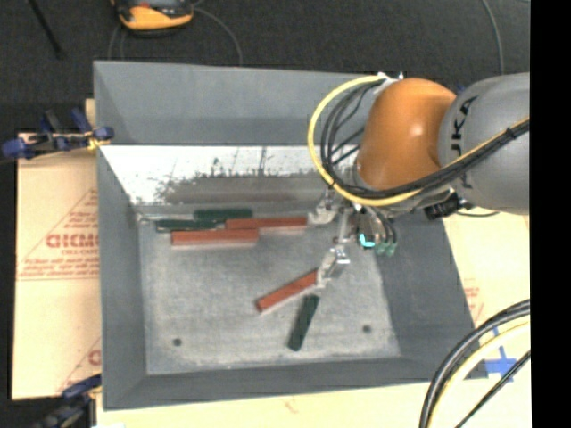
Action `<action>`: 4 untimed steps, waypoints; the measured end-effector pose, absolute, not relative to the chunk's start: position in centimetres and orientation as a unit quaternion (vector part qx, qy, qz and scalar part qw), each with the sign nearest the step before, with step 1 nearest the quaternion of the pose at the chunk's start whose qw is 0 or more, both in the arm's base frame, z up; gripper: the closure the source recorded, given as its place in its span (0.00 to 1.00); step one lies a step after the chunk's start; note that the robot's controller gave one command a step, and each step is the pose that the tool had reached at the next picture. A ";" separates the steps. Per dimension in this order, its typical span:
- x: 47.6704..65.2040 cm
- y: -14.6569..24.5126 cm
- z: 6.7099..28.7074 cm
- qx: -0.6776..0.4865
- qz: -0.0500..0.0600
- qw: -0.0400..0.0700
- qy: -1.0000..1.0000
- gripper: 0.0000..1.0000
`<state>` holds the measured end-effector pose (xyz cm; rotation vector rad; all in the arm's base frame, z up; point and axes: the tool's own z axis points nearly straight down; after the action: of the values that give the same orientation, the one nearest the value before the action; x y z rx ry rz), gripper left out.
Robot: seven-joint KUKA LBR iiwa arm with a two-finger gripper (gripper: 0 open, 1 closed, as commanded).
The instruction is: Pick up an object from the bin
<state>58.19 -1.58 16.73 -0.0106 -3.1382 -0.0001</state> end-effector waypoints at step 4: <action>57.7 -0.6 11.3 0.122 0.000 -0.002 -0.993 0.00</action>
Offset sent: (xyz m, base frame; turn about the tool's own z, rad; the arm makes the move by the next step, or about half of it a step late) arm -0.0017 0.0144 -0.0973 -0.1424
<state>57.69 -0.62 11.34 0.3832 -3.1218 0.0010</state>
